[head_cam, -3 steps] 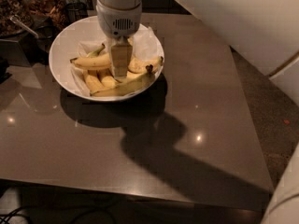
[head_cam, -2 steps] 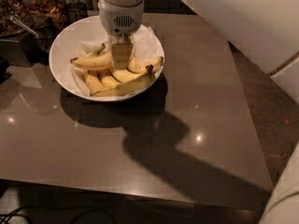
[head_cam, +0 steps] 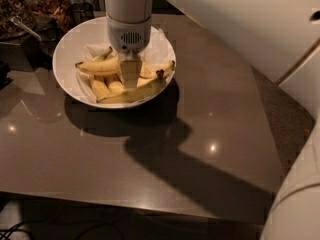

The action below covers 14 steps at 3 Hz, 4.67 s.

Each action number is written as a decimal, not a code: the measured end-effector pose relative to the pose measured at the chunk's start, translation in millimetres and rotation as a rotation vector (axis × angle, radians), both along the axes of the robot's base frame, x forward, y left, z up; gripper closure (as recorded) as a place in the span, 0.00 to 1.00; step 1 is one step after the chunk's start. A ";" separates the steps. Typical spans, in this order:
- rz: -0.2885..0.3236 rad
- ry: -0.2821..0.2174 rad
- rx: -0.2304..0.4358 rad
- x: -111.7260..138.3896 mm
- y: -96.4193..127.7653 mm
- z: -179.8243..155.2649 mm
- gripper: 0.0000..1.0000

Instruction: Pick banana from white bowl

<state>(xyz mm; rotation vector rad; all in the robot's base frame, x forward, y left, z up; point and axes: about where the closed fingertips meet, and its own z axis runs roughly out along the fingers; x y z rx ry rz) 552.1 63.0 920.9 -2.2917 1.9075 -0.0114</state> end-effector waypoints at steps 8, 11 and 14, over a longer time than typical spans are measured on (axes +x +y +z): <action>0.032 0.053 -0.062 -0.4 -1.7 -28.1 0.50; 0.044 0.098 -0.053 5.9 -0.1 -48.0 0.71; 0.030 0.054 -0.023 3.1 -1.7 -26.3 1.00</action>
Offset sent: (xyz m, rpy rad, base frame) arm -0.0097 -0.0134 -0.0310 -0.0850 0.0985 -0.0088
